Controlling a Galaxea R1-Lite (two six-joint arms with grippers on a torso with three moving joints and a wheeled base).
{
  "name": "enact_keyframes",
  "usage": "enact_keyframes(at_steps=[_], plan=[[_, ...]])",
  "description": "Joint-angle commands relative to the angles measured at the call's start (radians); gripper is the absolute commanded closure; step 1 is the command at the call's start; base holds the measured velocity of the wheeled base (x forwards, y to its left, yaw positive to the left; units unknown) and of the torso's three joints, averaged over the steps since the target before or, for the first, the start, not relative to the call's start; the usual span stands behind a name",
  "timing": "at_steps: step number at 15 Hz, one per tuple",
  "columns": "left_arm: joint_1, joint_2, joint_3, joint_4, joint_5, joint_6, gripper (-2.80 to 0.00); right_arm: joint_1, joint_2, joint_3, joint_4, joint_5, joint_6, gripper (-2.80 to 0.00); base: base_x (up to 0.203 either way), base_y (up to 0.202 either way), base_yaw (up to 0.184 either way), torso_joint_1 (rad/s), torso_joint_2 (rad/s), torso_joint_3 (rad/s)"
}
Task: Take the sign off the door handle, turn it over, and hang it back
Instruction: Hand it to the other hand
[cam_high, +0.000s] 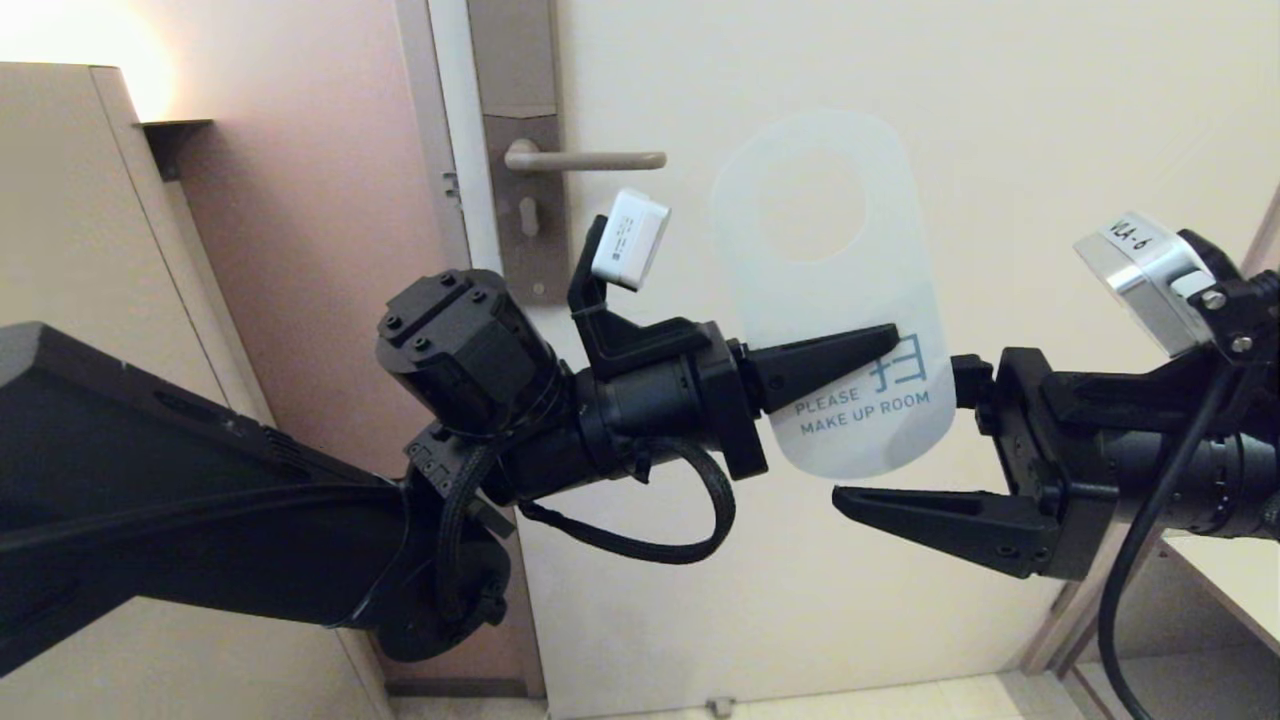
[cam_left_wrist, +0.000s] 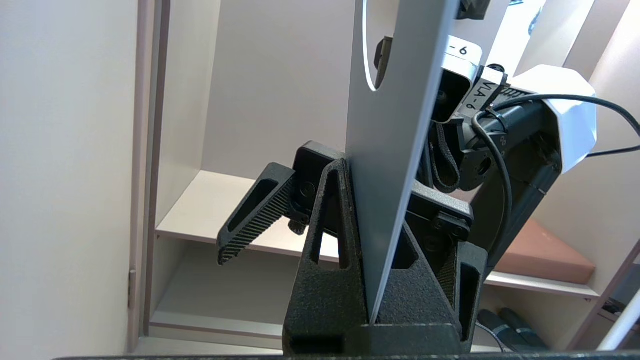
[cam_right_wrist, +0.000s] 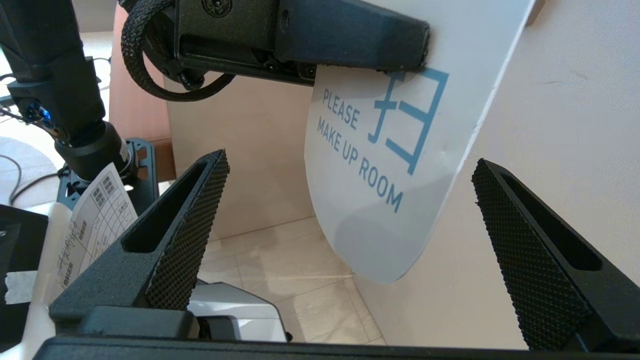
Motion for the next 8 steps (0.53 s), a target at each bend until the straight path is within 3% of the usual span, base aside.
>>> enact_keyframes(at_steps=[1,7,8], plan=[[-0.004,-0.004,0.006,-0.009,-0.006,-0.003,0.00,0.000,-0.004,-0.003,-0.003,0.004,-0.001,-2.80,0.000,0.000,0.000,0.000,0.00,0.000],[-0.017,-0.011,0.028,-0.010,-0.002,0.002,0.00,0.000,-0.008,0.008,-0.003,0.004,-0.005,-2.80,0.000,0.000,0.000,0.000,0.00,0.000],[-0.017,-0.011,0.028,-0.010,-0.002,0.003,0.00,0.000,-0.011,0.011,-0.003,0.004,-0.005,0.00,0.000,0.000,0.000,0.000,0.00,0.000]])
